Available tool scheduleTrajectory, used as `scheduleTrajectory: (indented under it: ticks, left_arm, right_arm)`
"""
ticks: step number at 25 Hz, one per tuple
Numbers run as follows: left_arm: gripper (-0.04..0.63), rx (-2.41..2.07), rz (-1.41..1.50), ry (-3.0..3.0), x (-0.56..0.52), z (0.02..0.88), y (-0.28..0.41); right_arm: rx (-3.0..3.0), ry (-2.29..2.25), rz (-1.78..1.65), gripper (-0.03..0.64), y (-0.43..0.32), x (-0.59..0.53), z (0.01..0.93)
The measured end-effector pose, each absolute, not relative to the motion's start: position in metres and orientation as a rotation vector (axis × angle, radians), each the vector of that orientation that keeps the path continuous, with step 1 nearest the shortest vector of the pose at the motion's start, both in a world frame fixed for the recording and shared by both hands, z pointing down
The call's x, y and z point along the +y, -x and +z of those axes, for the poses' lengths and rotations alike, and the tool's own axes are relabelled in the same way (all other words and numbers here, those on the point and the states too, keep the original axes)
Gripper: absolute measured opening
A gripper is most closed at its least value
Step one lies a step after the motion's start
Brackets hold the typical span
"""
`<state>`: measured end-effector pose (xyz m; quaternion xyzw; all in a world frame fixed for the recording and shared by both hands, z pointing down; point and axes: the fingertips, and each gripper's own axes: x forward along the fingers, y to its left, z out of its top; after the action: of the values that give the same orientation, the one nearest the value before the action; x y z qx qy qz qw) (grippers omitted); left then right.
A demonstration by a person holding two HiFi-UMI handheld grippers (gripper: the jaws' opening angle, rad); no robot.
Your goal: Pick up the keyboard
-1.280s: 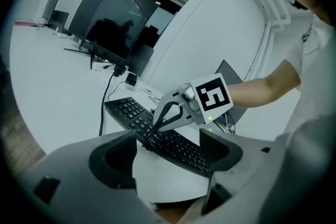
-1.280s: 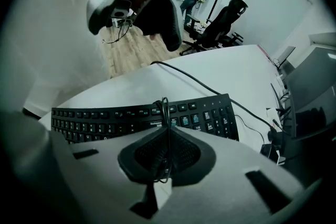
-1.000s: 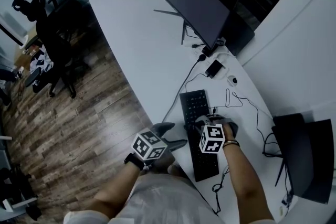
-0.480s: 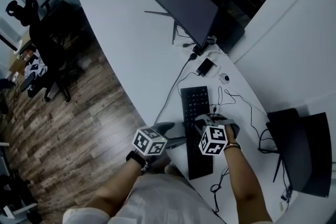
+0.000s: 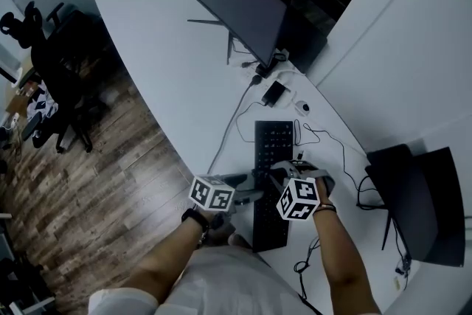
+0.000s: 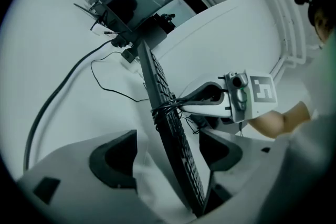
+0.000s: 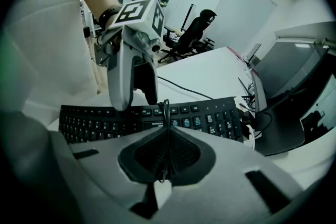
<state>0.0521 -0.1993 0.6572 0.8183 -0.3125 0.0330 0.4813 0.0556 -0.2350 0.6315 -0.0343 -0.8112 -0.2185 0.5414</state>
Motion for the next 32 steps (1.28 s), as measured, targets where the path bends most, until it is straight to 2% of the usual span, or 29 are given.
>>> scheduleTrajectory:
  ticks: [19, 20, 23, 25, 32]
  left_arm:
    - [0.341, -0.518, 0.082, -1.965, -0.203, 0.669, -0.13]
    - [0.327, -0.516, 0.077, -1.964, -0.204, 0.669, -0.132]
    - [0.203, -0.535, 0.061, -1.952, -0.207, 0.668, -0.133]
    - [0.151, -0.548, 0.052, -1.939, -0.208, 0.669, -0.132]
    - [0.104, -0.54, 0.043, -1.934, -0.207, 0.668, -0.134]
  right_arm:
    - [-1.974, 0.043, -0.494, 0.012, -0.06, -0.231, 0.62]
    - [-1.977, 0.043, -0.494, 0.012, -0.059, -0.231, 0.62]
    - [-1.984, 0.038, -0.494, 0.012, -0.059, -0.229, 0.618]
    - [-1.983, 0.035, -0.496, 0.012, -0.059, -0.229, 0.617]
    - [-1.982, 0.026, -0.49, 0.012, -0.062, -0.229, 0.617]
